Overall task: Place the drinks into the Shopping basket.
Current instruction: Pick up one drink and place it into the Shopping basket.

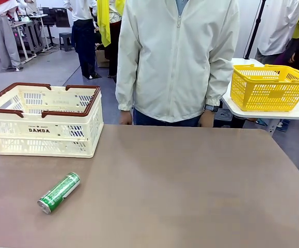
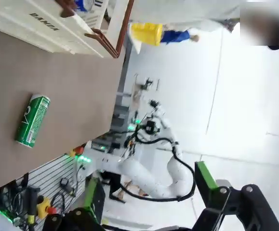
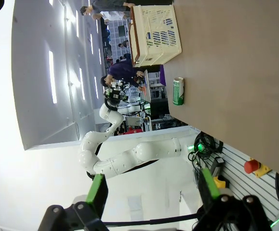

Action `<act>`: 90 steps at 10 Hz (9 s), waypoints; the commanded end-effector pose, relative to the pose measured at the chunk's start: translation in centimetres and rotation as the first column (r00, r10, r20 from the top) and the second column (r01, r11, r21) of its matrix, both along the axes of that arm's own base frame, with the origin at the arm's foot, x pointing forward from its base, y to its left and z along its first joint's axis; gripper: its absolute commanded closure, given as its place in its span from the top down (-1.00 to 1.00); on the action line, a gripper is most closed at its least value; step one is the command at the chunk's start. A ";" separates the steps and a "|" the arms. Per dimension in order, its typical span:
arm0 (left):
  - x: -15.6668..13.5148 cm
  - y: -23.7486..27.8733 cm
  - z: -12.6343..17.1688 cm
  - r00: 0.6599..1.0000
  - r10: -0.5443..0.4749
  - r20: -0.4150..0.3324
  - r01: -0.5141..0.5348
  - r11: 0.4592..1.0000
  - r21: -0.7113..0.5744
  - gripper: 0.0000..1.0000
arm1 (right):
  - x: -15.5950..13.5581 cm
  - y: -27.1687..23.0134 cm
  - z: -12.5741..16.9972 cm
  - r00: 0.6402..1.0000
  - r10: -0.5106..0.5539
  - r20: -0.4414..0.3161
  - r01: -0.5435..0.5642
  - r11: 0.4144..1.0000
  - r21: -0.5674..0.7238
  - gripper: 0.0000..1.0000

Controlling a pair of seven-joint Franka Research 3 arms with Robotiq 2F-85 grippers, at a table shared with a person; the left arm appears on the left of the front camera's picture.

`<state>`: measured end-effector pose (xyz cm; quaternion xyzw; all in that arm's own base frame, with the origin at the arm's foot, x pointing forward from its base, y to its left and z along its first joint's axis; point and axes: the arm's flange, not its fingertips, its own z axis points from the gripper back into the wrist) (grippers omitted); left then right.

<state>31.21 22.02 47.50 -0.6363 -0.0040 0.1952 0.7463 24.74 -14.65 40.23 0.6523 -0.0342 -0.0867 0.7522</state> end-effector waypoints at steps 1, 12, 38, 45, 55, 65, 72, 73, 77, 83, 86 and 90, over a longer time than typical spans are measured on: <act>2.1 -1.0 1.4 0.998 -0.060 -0.015 0.061 0.997 0.041 1.00 | -0.1 -0.1 0.7 1.000 0.002 -0.012 -0.002 1.000 0.002 1.00; -0.2 -5.2 3.0 0.977 -0.187 0.103 0.177 0.979 0.099 1.00 | -0.1 -0.1 0.7 1.000 0.002 -0.012 -0.002 1.000 0.002 1.00; -3.2 -27.7 -15.2 0.511 -0.855 0.084 0.209 0.218 0.953 1.00 | -0.1 -0.1 0.7 1.000 0.002 -0.012 -0.002 1.000 0.002 1.00; -5.7 -29.7 -20.5 0.498 -0.867 -0.030 0.269 0.121 0.956 1.00 | -0.1 -0.1 0.7 1.000 0.002 -0.012 -0.002 1.000 0.002 1.00; -6.0 -29.2 -18.9 0.489 -0.872 -0.007 0.279 0.149 0.949 -1.00 | -0.1 -0.1 0.7 1.000 0.002 -0.012 -0.002 1.000 0.002 1.00; -9.1 -28.6 0.8 0.337 -0.872 0.355 0.497 0.485 0.720 -1.00 | -0.1 -0.1 0.7 1.000 0.002 -0.012 -0.002 1.000 0.002 1.00; -8.7 -29.0 -0.5 0.305 -0.899 0.314 0.529 0.434 0.729 -1.00 | -0.1 -0.1 0.7 1.000 0.002 -0.012 -0.002 1.000 0.002 1.00; -4.6 -28.7 1.2 0.528 -0.778 0.341 0.359 0.568 0.741 -1.00 | -0.1 -0.1 0.7 1.000 0.002 -0.012 -0.002 1.000 0.002 1.00; 9.1 -27.8 10.0 0.695 -0.637 0.334 0.236 0.640 0.731 -1.00 | -0.1 -0.1 0.7 1.000 0.002 -0.012 -0.002 1.000 0.002 1.00; 18.6 -25.0 10.2 0.952 -0.236 0.194 -0.111 0.323 0.940 -1.00 | -0.1 -0.1 0.7 1.000 0.002 -0.012 -0.002 1.000 0.002 1.00; 18.3 -24.7 9.9 0.919 -0.321 0.230 -0.092 0.394 0.915 -1.00 | -0.1 -0.1 0.7 1.000 0.002 -0.012 -0.002 1.000 0.002 1.00; 28.8 -18.2 9.5 0.952 -0.205 0.227 -0.178 0.233 0.956 -1.00 | -0.1 -0.1 0.7 1.000 0.002 -0.012 -0.002 1.000 0.002 1.00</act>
